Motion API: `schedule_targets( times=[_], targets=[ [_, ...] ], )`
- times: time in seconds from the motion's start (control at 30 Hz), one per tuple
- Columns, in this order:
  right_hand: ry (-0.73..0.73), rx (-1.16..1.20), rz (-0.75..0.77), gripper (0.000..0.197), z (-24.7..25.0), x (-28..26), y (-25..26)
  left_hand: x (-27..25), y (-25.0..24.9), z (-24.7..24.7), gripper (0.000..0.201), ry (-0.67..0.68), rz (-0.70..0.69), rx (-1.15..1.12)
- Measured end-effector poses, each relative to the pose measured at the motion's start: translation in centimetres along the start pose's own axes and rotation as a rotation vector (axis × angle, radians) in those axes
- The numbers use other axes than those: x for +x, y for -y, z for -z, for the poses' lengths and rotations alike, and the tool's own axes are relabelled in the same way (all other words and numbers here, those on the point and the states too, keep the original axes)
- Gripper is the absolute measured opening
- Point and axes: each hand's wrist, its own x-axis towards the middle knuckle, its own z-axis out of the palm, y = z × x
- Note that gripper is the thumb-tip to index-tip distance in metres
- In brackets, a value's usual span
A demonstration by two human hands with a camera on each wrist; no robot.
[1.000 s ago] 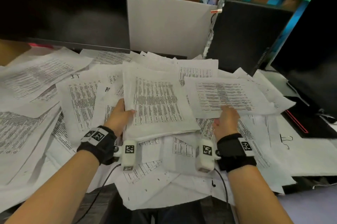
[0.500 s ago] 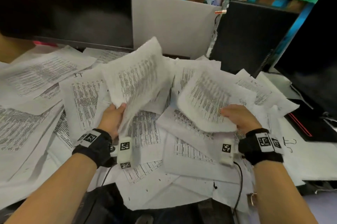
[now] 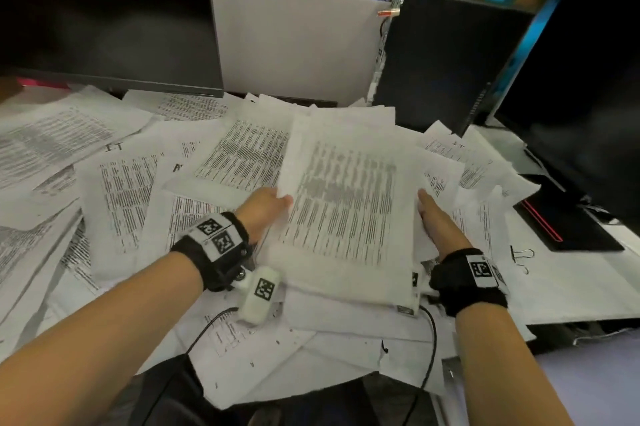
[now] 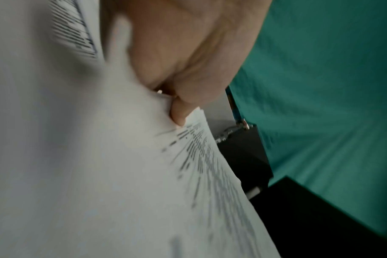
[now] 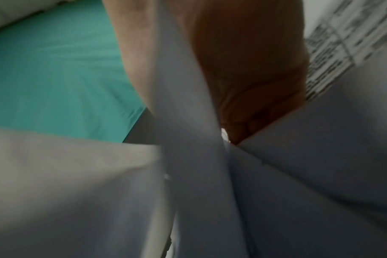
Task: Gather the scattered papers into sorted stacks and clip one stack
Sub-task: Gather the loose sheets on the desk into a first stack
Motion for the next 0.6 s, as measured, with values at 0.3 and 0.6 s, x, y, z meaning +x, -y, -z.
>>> schedule_targets(
  times=[0.3,0.6],
  targets=[
    [0.191,-0.002,0.174,0.045,-0.2,-1.8,-0.5,0.1,-0.2,-3.2,0.052,-0.041,-0.119,0.137],
    [0.160,0.237,0.676,0.047,2.2,-5.6,7.2,-4.0,-8.3,-0.4,0.033,-0.127,-0.738,-0.016]
  ],
)
